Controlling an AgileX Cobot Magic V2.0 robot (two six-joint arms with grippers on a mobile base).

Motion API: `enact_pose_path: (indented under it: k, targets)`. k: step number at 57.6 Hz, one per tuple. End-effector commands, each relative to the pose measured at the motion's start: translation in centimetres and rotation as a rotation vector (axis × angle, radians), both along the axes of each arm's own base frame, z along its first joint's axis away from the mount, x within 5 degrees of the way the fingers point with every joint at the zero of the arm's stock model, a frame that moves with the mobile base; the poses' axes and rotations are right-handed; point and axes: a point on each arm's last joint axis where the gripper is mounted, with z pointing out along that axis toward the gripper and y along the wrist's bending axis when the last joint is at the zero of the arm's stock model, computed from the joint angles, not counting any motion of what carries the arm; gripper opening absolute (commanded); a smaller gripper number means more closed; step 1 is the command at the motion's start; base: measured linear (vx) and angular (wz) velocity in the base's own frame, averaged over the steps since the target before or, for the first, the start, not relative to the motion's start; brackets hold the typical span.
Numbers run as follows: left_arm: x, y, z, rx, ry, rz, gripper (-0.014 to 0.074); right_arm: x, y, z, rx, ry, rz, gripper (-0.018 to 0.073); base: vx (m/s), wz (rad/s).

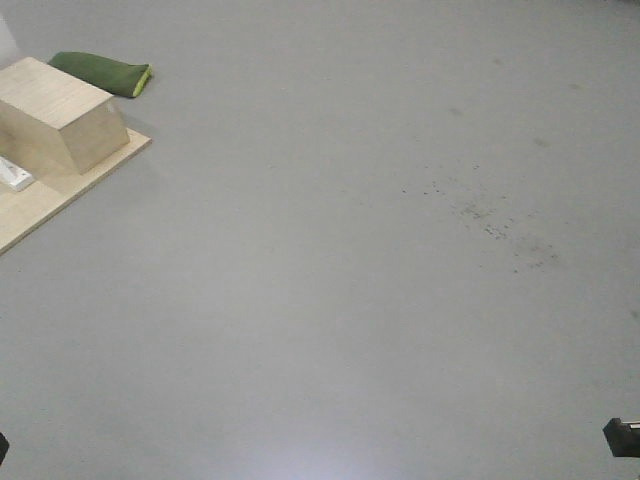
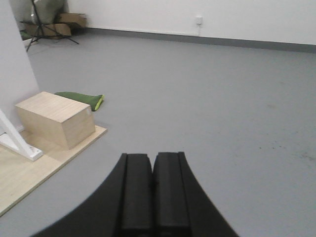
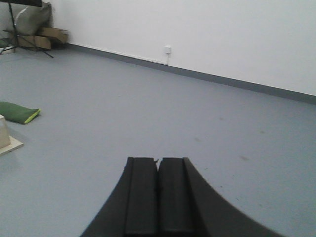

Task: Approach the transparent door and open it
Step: 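Drive the base up to the white-framed sliding glass door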

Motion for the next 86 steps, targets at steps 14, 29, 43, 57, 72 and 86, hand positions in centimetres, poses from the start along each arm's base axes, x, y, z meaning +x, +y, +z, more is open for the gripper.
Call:
enact_pose_path:
  k: [14, 29, 43, 57, 72, 86]
  targets:
    - [0.03, 0.04, 0.59, -0.009, -0.09, 0.004, 0.0003, -0.04, -0.15, 0.67, -0.009, -0.093, -0.018, -0.0001, 0.49, 0.58]
    - [0.03, 0.04, 0.59, -0.009, -0.09, 0.004, 0.0003, -0.04, -0.15, 0.67, -0.009, -0.093, -0.018, -0.0001, 0.49, 0.68]
    - [0.03, 0.04, 0.59, -0.009, -0.09, 0.004, 0.0003, -0.04, -0.15, 0.67, -0.009, -0.093, -0.018, -0.0001, 0.49, 0.66]
    - [0.03, 0.04, 0.59, -0.009, -0.09, 0.004, 0.0003, -0.04, -0.15, 0.69, -0.009, -0.095, -0.018, -0.0001, 0.5, 0.59]
    - [0.03, 0.04, 0.59, -0.009, -0.09, 0.004, 0.0003, -0.04, -0.15, 0.69, -0.009, -0.095, -0.018, -0.0001, 0.51, 0.49]
    - [0.03, 0.04, 0.59, -0.009, -0.09, 0.004, 0.0003, -0.04, -0.15, 0.69, -0.009, -0.095, -0.018, -0.0001, 0.51, 0.4]
